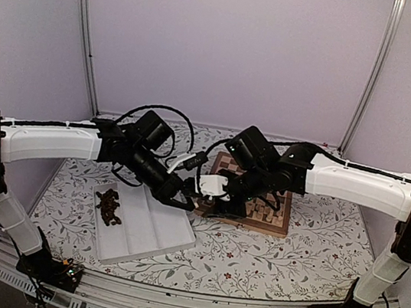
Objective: Set up the chess pieces on the board
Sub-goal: Place the chess piece on the chessboard.
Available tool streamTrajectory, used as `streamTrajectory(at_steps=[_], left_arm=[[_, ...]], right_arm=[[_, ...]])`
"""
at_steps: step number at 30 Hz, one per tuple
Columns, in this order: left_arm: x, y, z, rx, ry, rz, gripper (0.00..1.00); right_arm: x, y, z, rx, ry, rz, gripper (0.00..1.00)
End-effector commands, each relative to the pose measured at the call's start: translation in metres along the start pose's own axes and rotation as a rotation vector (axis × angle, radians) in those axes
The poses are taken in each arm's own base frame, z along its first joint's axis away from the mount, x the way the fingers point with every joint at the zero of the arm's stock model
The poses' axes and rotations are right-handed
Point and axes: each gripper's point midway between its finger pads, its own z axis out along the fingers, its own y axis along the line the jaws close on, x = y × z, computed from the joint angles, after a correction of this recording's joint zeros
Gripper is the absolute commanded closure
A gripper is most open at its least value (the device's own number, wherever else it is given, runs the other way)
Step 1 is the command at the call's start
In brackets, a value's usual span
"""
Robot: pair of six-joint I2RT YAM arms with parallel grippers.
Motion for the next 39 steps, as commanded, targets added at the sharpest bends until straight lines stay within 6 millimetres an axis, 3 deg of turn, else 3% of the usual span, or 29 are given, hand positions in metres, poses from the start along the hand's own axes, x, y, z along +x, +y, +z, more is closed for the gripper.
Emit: streamTrajectory(at_steps=[1,11,22,24,26,28,33,39], left_arm=[[-0.01,-0.004,-0.001,0.052,-0.025,-0.005,0.95],[-0.015,-0.002,0.006,0.073,-0.032,-0.021,0.95],[-0.02,-0.002,0.01,0.09,-0.036,-0.026,0.96],[-0.022,-0.002,0.008,0.08,-0.044,-0.02,0.9],[-0.025,0.0,0.004,0.043,-0.063,-0.008,0.77],[-0.027,0.001,-0.005,0.001,-0.09,0.02,0.68],[-0.033,0.001,-0.029,-0.104,-0.196,0.086,0.61],[-0.065,0.007,-0.067,-0.322,-0.43,0.223,0.57]], right_arm=[[-0.009,-0.011,0.002,0.071,0.012,-0.038,0.53],[-0.017,0.002,0.01,0.07,0.026,-0.093,0.57],[-0.006,0.009,0.017,0.079,0.064,-0.117,0.83],[-0.002,0.01,0.019,0.085,0.073,-0.114,0.87],[0.001,0.008,0.018,0.1,0.075,-0.093,0.9],[0.0,0.0,0.012,0.11,0.053,-0.054,0.9],[-0.011,-0.027,-0.024,0.043,-0.123,0.138,0.92],[-0.013,-0.048,-0.064,-0.072,-0.32,0.321,0.92]])
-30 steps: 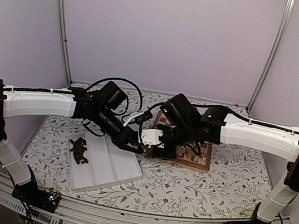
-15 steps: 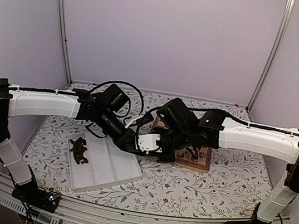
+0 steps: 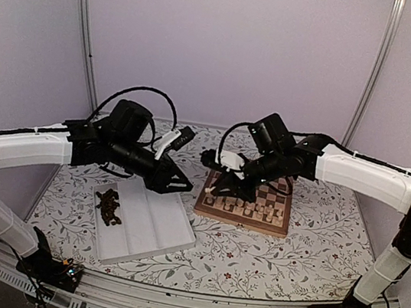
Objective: Set up the chess pieces on the board
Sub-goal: Place the chess piece on the chessboard.
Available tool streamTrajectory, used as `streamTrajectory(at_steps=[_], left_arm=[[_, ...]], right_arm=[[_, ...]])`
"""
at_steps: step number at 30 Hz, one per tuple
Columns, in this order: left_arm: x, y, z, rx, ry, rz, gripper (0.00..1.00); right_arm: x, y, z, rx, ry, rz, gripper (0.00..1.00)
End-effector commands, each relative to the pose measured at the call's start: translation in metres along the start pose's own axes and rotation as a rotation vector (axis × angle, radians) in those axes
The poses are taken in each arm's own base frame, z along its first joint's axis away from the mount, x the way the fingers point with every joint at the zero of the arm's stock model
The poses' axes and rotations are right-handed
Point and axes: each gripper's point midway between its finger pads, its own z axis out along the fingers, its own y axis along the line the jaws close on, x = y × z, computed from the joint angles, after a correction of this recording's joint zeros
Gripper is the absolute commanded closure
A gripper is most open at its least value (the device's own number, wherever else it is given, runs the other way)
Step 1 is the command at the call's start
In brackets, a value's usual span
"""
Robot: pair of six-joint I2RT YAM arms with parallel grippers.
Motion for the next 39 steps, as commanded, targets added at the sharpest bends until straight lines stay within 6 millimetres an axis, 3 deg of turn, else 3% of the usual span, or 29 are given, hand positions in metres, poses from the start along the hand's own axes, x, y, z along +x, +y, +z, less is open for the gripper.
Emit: streamTrajectory(at_steps=[1,6,9,12,22,39], left_arm=[[-0.046,0.013,-0.019,-0.183,-0.233,0.159,0.57],[-0.085,-0.022,-0.029,-0.143,-0.428,0.318,0.57],[-0.096,-0.044,-0.027,-0.105,-0.508,0.414,0.57],[-0.104,-0.054,-0.02,-0.083,-0.52,0.466,0.59],[-0.093,-0.064,0.007,0.009,-0.418,0.534,0.71],[-0.092,-0.062,0.019,0.027,-0.388,0.521,0.83]], right_arm=[[-0.041,-0.007,-0.053,-0.118,-0.237,0.133,0.92],[-0.053,-0.015,-0.091,-0.278,-0.413,0.254,0.92],[-0.054,-0.012,-0.1,-0.335,-0.452,0.283,0.92],[-0.056,-0.008,-0.102,-0.361,-0.466,0.283,0.91],[-0.057,-0.004,-0.104,-0.386,-0.478,0.287,0.91],[-0.054,-0.005,-0.101,-0.389,-0.473,0.292,0.89]])
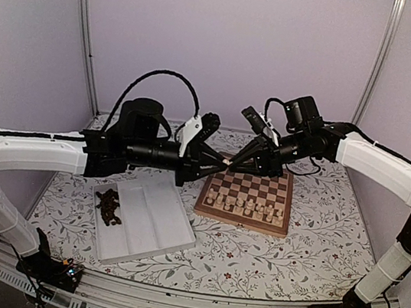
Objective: Set up the chess pieces on the board
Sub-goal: Place the chess piece on the chessboard.
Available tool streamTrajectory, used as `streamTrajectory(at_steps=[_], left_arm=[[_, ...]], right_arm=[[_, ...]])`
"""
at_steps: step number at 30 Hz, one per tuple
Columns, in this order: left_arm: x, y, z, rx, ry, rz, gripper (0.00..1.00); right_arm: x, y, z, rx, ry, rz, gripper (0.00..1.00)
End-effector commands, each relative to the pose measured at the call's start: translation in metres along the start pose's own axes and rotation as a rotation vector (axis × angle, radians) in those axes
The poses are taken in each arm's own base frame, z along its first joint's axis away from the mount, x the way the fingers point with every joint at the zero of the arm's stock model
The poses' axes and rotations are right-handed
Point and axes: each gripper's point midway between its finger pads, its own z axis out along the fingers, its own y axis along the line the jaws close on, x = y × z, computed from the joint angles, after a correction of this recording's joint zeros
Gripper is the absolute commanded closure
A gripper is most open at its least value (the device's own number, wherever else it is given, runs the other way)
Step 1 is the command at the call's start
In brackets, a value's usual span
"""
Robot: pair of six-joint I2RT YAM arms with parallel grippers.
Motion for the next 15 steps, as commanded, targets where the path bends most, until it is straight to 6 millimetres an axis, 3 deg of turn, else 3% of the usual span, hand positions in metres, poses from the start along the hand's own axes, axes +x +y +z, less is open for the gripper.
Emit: streamTrajectory(at_steps=[1,8,15], left_arm=[[-0.0095,-0.0043,0.004,0.018,-0.013,0.011,0.84],[-0.0151,-0.0054,0.0079,0.037,-0.02,0.014,0.9],[-0.0194,-0.0064,0.0087,0.047,-0.029,0.006,0.89]], right_arm=[[-0.0077,0.0057,-0.0028,-0.005,-0.016,-0.025,0.89],[-0.0055,0.0024,-0.0024,0.005,-0.011,-0.023,0.89],[-0.0018,0.0009,-0.0022,0.021,-0.001,-0.029,0.88]])
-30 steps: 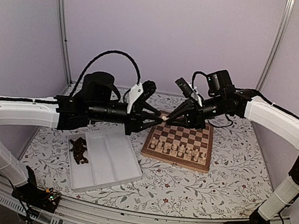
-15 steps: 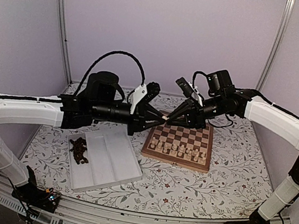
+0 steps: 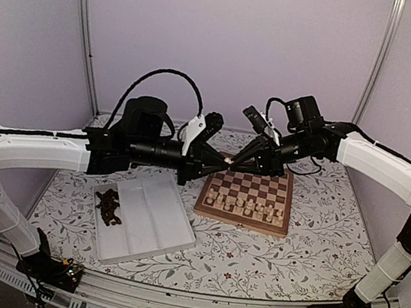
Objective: Set up the chess pieces on the board
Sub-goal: Place the chess piece on the chessboard.
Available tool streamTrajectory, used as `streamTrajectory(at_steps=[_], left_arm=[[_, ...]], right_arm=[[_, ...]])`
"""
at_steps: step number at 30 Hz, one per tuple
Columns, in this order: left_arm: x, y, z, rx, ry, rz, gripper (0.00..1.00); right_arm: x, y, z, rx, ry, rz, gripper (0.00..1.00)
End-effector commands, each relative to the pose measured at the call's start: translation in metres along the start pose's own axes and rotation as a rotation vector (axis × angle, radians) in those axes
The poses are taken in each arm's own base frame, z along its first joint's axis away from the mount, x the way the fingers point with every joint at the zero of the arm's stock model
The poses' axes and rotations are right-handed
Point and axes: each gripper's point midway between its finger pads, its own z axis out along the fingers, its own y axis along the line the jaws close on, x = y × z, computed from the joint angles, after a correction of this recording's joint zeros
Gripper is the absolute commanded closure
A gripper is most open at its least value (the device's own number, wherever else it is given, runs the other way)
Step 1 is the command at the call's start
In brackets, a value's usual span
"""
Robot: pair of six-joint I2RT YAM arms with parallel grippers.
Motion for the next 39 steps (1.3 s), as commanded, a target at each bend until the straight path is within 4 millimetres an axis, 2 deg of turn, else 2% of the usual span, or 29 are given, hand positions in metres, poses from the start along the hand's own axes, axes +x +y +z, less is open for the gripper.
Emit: streamTrajectory(at_steps=[1,3,5,12,16,18,20,24,30,33,36,37,39], left_arm=[[-0.02,-0.007,0.004,0.038,-0.05,0.015,0.85],[-0.02,-0.007,0.004,0.037,-0.053,0.013,0.79],[-0.021,-0.007,0.004,0.037,-0.057,0.014,0.79],[-0.019,-0.008,0.009,0.051,-0.044,0.004,0.9],[-0.016,-0.004,0.01,0.037,-0.03,-0.003,0.92],[-0.016,0.004,0.011,0.016,-0.019,-0.009,0.93],[-0.014,0.017,0.013,-0.009,0.017,-0.028,0.93],[0.01,0.048,0.025,-0.058,0.184,-0.078,0.94],[0.058,0.079,0.051,-0.103,0.424,-0.128,0.95],[0.077,0.09,0.064,-0.114,0.502,-0.132,0.95],[0.096,0.099,0.076,-0.118,0.565,-0.146,0.95],[0.097,0.103,0.079,-0.118,0.573,-0.151,0.95],[0.114,0.11,0.086,-0.113,0.608,-0.176,0.95]], right_arm=[[-0.002,0.002,-0.001,0.02,0.0,-0.033,0.88],[-0.003,0.002,-0.001,0.022,0.0,-0.036,0.88],[-0.004,0.003,-0.002,0.023,-0.001,-0.04,0.88],[-0.003,0.002,-0.001,0.024,0.0,-0.036,0.89],[-0.003,0.001,-0.002,0.03,0.002,-0.038,0.87],[0.0,-0.003,-0.002,0.056,0.016,-0.037,0.81],[0.011,-0.013,-0.005,0.134,0.056,-0.051,0.69],[0.039,-0.036,-0.033,0.326,0.134,-0.093,0.57],[0.089,-0.068,-0.101,0.529,0.159,0.017,0.55],[0.109,-0.075,-0.127,0.627,0.168,0.05,0.54],[0.131,-0.074,-0.14,0.708,0.164,0.055,0.54],[0.132,-0.072,-0.141,0.724,0.153,0.046,0.54],[0.135,-0.067,-0.14,0.726,0.135,0.042,0.54]])
